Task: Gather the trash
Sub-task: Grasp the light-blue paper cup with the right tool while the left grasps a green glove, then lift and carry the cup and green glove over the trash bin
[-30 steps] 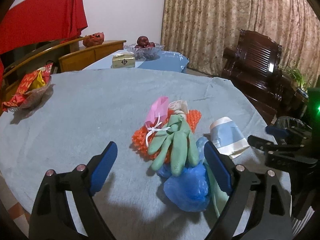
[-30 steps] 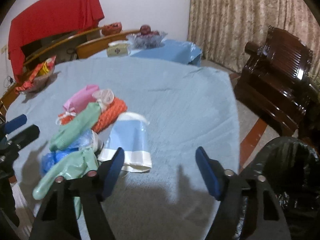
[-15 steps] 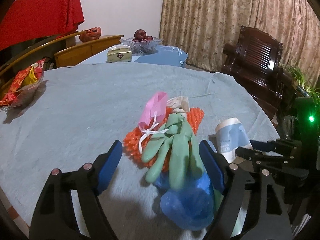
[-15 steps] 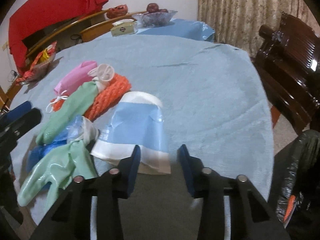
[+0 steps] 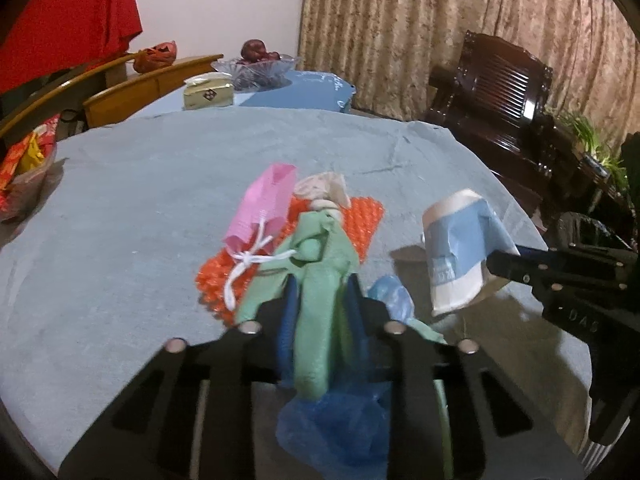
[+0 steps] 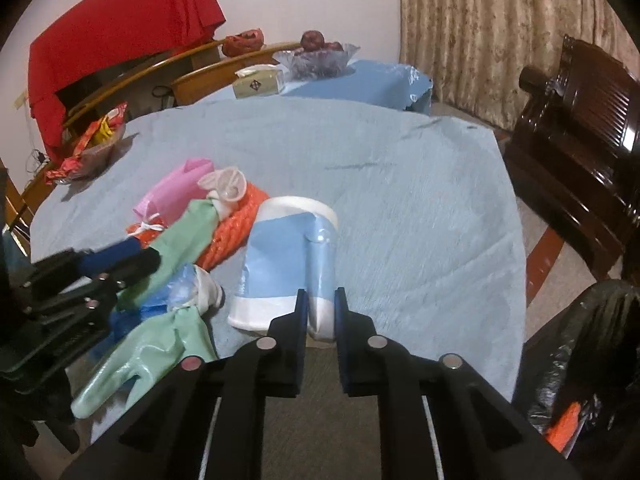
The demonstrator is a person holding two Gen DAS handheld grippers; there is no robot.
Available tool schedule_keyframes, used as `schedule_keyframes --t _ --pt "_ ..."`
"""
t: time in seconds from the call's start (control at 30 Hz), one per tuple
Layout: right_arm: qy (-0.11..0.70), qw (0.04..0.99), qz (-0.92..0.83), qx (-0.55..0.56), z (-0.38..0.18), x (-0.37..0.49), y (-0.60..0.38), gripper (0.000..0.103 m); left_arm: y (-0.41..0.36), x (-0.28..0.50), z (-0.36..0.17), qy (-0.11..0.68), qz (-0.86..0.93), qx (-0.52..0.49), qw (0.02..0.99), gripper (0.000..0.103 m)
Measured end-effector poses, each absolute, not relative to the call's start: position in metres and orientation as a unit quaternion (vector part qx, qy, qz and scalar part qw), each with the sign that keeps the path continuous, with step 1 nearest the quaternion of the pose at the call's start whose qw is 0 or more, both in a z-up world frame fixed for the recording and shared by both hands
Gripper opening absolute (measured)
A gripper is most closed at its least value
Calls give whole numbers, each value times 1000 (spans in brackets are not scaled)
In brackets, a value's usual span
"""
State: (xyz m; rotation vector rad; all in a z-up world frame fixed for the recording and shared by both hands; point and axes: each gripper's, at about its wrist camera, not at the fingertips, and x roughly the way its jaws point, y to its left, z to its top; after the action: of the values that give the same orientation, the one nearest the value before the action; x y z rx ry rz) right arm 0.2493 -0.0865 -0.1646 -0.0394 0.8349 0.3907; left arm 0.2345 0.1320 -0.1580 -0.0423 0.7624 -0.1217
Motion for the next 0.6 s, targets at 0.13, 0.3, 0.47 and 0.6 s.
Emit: schedule_keyframes --t 0.13,0.3,0.47,0.6 --pt "403 896 187 -12 -163 246 -89 13 131 233 -158 371 -65 -24 926 6" --pt "399 898 186 -5 -157 240 -94 13 133 226 -147 359 -65 -31 931 3" --pt "389 903 184 -2 -147 234 -100 13 132 212 -124 336 -72 -38 938 2" --pt "385 905 181 0 -143 229 -106 13 129 196 -111 326 -84 -38 941 0"
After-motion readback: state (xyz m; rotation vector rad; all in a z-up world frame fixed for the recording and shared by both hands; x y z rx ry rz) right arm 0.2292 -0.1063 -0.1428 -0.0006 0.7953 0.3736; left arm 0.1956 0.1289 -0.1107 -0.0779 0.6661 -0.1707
